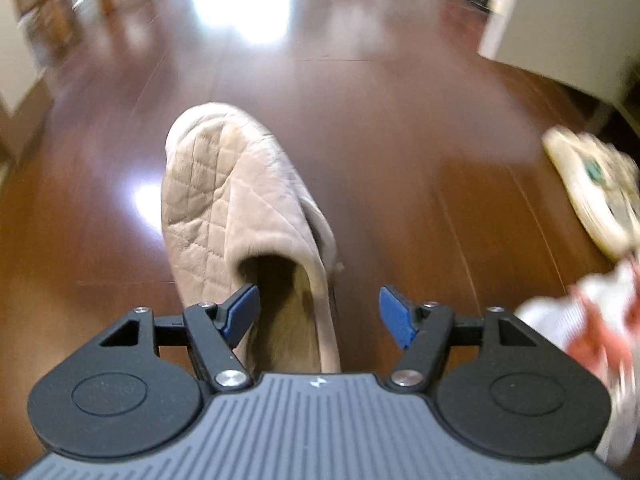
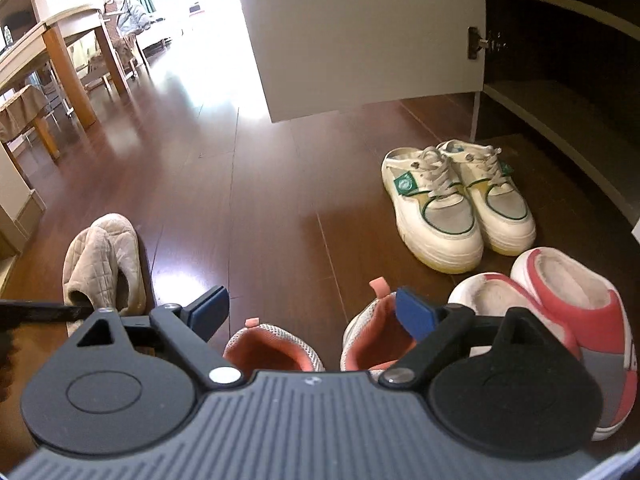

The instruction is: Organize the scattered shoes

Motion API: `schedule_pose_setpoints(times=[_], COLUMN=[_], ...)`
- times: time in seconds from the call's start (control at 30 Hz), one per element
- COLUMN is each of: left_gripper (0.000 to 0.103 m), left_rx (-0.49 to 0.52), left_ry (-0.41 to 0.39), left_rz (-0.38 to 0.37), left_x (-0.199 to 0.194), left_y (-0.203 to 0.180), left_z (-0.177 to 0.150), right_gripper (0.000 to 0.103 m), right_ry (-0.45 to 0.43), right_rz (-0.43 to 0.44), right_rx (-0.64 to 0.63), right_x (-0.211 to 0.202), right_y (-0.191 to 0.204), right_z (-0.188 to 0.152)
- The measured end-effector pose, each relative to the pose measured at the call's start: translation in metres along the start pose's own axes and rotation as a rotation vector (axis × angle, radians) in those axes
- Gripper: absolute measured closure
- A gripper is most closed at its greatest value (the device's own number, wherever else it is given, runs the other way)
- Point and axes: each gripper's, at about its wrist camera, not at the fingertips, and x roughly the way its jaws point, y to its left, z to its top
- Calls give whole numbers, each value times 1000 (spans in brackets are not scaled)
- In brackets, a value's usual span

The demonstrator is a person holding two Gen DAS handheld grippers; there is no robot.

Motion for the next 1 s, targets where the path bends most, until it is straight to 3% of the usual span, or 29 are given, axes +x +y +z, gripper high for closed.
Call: schedule_pose_setpoints(times=[0.1, 0.13, 0.17, 0.23, 0.3, 0.43, 0.47, 0.53, 0.6, 0.63, 0.73, 0.77, 0.83, 0.9, 1.0], left_gripper=[39, 57, 93, 95, 95, 96, 96, 96, 95, 93, 73, 65, 65, 65, 55], left_rx=[-104, -127, -145, -130, -54, 293, 440, 644, 941, 984, 1365, 1441, 1528, 1515, 1336], left_ry=[3, -9, -24, -41, -75, -107, -116, -128, -121, -120, -98, -80, -42, -33, 26], left_rz=[32, 28, 21, 3, 6, -9, -23, -42, -103, -112, -211, -221, -224, -224, -190], left_x=[28, 31, 33, 32, 19, -28, -46, -67, -91, -94, -106, -106, -104, -106, -119], left_y=[11, 14, 17, 24, 33, 51, 55, 58, 61, 61, 61, 59, 57, 60, 67], left_z=[11, 14, 17, 22, 24, 12, 2, -16, -51, -56, -105, -116, -132, -137, -124], right_gripper=[13, 13, 13, 13, 13, 13, 13, 13, 13, 13, 12, 11, 10, 10, 10], right_ry=[29, 38, 46, 61, 58, 48, 48, 57, 66, 69, 79, 83, 98, 117, 154], right_rz=[1, 1, 1, 6, 24, 60, 67, 79, 96, 106, 135, 147, 176, 209, 263], right_rx=[-29, -36, -43, -54, -59, -85, -94, -97, -96, -99, -137, -156, -209, -271, -369], right_x=[6, 8, 11, 14, 13, 8, 8, 9, 9, 9, 6, 4, 3, 4, 9], right_y=[4, 4, 5, 8, 11, 15, 17, 20, 26, 30, 44, 48, 59, 70, 90], right_z=[-6, -8, -9, -11, -11, -9, -10, -11, -13, -14, -16, -17, -20, -25, -34])
